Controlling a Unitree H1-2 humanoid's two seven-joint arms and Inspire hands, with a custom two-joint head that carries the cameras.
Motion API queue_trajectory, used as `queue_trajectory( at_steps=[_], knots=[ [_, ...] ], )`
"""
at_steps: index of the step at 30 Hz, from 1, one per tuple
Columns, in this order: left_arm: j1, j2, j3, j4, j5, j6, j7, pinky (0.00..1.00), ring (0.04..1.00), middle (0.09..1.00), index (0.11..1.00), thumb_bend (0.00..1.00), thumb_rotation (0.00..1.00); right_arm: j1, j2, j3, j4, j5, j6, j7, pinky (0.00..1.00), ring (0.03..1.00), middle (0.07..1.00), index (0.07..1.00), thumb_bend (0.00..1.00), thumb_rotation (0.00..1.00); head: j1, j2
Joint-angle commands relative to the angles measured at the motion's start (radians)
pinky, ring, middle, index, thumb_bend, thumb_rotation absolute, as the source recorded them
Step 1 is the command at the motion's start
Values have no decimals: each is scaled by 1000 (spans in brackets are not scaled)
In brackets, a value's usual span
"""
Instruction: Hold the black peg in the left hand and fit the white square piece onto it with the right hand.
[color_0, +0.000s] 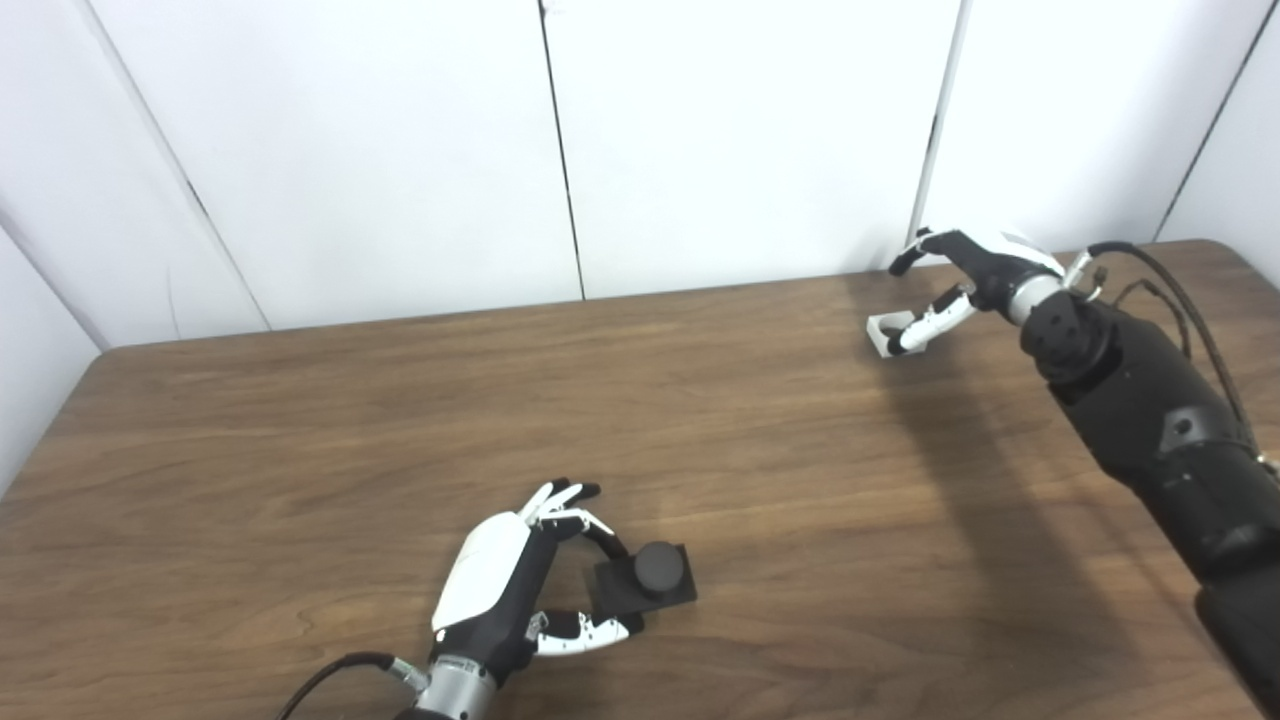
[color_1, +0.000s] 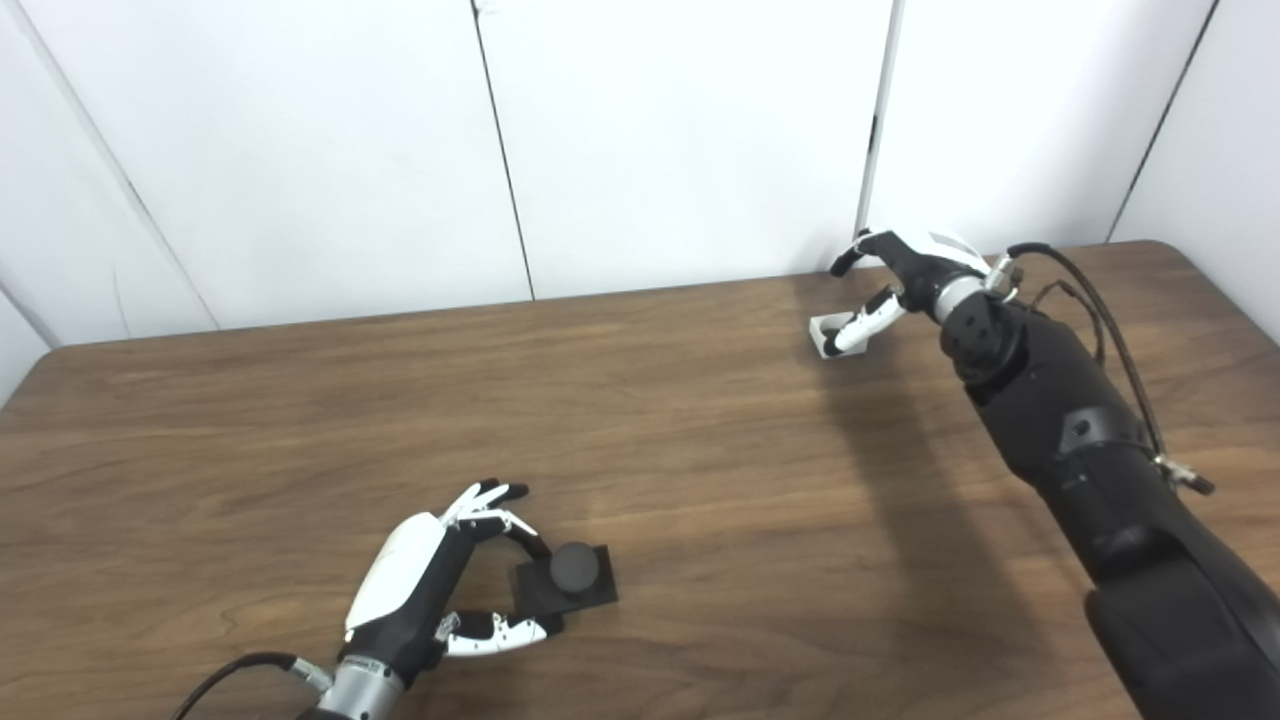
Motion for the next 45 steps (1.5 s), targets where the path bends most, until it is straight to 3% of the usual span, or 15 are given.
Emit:
queue_trajectory(
  at_steps=[1, 12, 23, 45],
  knots=[
    [-7, 1, -6, -30, 14, -4, -10, 934, 969, 898, 494, 501, 86, -74, -10, -2, -6, -10, 1, -19, 891, 987, 954, 742, 848, 187, -2, 0],
    [-1, -11, -5, -32, 13, -5, -6, 936, 969, 900, 494, 501, 86, -120, -6, 44, 75, -24, -7, 0, 907, 987, 952, 726, 843, 163, -2, 5],
    [3, -7, -2, -43, 16, -2, -17, 927, 959, 900, 494, 501, 85, -156, -34, 131, 83, -93, 13, 87, 953, 1000, 951, 720, 847, 162, -11, 11],
    [4, -12, -1, -37, 15, -10, -18, 912, 960, 896, 494, 501, 85, -159, -22, 133, 154, -112, -5, 66, 949, 1000, 950, 710, 819, 140, -13, 12]
  ],
)
